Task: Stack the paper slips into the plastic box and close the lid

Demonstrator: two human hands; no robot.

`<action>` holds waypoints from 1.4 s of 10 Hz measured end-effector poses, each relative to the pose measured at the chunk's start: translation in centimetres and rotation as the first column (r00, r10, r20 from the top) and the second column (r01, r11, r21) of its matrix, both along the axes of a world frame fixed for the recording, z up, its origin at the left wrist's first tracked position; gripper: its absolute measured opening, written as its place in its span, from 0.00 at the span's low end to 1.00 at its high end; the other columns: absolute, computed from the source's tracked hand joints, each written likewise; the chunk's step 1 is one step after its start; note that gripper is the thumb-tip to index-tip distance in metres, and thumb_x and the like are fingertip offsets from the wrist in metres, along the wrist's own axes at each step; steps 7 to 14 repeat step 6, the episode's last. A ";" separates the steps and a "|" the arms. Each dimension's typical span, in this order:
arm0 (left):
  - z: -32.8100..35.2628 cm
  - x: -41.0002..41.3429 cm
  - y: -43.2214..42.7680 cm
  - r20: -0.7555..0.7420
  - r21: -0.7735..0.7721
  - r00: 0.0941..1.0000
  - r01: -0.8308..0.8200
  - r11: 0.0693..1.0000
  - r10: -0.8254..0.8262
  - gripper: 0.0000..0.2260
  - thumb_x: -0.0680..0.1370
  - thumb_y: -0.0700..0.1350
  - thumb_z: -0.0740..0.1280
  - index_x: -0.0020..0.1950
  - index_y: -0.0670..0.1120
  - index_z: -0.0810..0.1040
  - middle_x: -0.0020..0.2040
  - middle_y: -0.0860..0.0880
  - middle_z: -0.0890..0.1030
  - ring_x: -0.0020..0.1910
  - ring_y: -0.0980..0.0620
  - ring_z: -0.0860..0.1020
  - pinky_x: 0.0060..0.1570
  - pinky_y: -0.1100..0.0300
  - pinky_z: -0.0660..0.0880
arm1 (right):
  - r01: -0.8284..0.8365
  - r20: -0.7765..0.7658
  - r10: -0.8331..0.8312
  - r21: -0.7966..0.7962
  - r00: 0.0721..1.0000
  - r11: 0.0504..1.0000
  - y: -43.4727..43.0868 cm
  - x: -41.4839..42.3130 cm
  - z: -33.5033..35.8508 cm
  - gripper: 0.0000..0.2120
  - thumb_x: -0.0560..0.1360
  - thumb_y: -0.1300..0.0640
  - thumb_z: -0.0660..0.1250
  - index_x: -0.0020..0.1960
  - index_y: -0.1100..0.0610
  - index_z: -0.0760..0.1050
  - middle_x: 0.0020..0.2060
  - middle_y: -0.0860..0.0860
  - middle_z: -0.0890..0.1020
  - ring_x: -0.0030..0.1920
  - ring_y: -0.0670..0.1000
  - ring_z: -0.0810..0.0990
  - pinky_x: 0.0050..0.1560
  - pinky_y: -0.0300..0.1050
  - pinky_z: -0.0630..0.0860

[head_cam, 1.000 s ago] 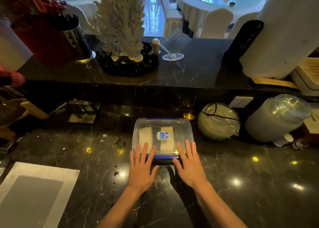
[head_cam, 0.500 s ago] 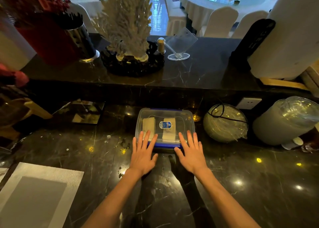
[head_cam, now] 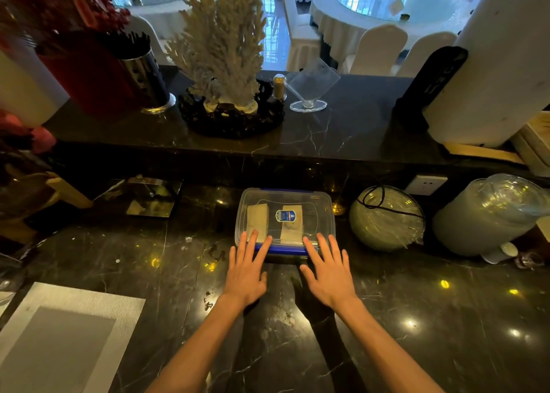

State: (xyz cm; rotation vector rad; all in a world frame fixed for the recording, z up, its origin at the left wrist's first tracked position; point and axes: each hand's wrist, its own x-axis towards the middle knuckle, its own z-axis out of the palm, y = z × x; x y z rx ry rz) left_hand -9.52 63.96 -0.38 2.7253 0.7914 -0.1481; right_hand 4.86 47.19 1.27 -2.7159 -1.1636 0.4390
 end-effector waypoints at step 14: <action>11.8 -2.2 -5.8 0.330 0.133 0.944 -0.060 0.989 0.013 0.10 0.83 0.49 0.61 0.54 0.46 0.80 0.53 0.48 0.81 0.53 0.50 0.80 0.52 0.58 0.75 | -0.016 0.112 -0.023 0.340 0.993 0.940 -8.9 -0.4 11.9 0.15 0.82 0.46 0.54 0.53 0.50 0.79 0.48 0.49 0.83 0.51 0.52 0.82 0.49 0.51 0.79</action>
